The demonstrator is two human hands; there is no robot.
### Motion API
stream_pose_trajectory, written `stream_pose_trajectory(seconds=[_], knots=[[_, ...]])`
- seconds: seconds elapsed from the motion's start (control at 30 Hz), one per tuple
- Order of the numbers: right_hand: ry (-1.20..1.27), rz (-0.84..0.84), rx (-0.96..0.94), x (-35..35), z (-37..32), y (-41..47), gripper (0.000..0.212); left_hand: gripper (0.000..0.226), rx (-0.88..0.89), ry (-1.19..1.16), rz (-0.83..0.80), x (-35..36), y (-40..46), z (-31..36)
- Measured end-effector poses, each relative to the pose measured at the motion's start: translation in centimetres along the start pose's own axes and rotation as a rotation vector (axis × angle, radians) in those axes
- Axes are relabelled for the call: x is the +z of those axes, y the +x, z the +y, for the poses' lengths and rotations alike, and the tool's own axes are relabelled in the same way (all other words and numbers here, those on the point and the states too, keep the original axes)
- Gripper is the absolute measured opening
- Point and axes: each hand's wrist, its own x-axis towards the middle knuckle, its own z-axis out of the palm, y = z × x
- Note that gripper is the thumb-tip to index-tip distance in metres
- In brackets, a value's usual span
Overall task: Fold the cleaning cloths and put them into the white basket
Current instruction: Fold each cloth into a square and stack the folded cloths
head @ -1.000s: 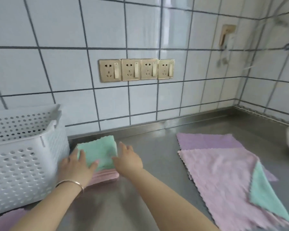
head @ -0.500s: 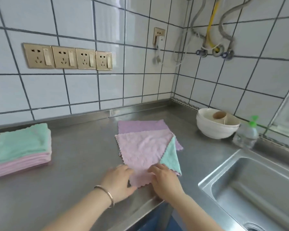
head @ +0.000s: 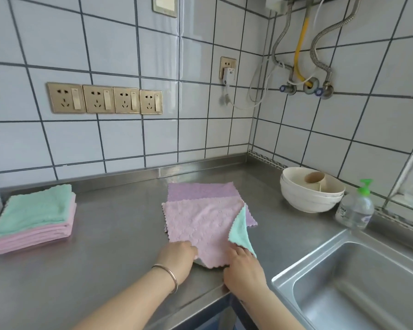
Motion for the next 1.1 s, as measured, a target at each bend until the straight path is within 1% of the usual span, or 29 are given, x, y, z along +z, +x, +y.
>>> stream_pose_trajectory(seconds=[0.07, 0.13, 0.27, 0.4, 0.47, 0.53, 0.6, 0.67, 0.73, 0.83, 0.9, 1.0, 1.1], knots=[[-0.046, 0.019, 0.068, -0.4, 1.0, 0.3, 0.034, 0.036, -0.055, -0.105, 0.027, 0.3, -0.2, -0.7], [-0.053, 0.06, 0.114, -0.4, 2.5, 0.7, 0.035, 0.037, -0.106, -0.184, 0.067, 0.1, -0.5, -1.1], [-0.093, 0.149, 0.172, -0.8, 4.6, 1.3, 0.034, 0.029, -0.196, -0.334, 0.194, -1.0, -0.7, -2.1], [-0.059, 0.332, 0.178, -3.1, 4.9, 2.1, 0.013, 0.027, -0.237, -0.485, 0.358, -4.0, -0.9, -4.2], [0.032, 0.455, 0.152, -5.5, 4.1, 2.6, 0.007, 0.025, -0.233, -0.576, 0.442, -6.5, -1.3, -6.0], [0.178, 0.544, 0.132, -8.5, 2.3, 3.1, 0.01, 0.02, -0.218, -0.672, 0.536, -9.1, -2.1, -7.8], [0.424, 0.577, 0.092, -11.6, -0.3, 3.4, 0.013, 0.016, -0.221, -0.73, 0.656, -11.7, -3.7, -9.9], [0.662, 0.606, 0.041, -14.3, -3.1, 3.5, 0.007, 0.012, -0.248, -0.746, 0.753, -14.2, -5.5, -12.1], [0.801, 0.617, -0.01, -16.4, -6.1, 3.9, 0.003, 0.009, -0.274, -0.754, 0.807, -16.3, -7.5, -14.4], [0.84, 0.555, -0.081, -17.4, -10.7, 5.5, 0.006, 0.008, -0.338, -0.763, 0.828, -17.9, -10.0, -18.2], [0.869, 0.477, -0.088, -16.8, -13.6, 6.7, 0.002, 0.013, -0.411, -0.739, 0.82, -18.2, -11.0, -20.8], [0.908, 0.354, -0.088, -15.0, -17.5, 7.6, 0.013, 0.028, -0.507, -0.645, 0.737, -18.1, -12.7, -24.2], [0.92, 0.291, -0.141, -14.2, -21.6, 7.0, 0.005, 0.037, -0.582, -0.648, 0.74, -18.6, -15.3, -26.8]])
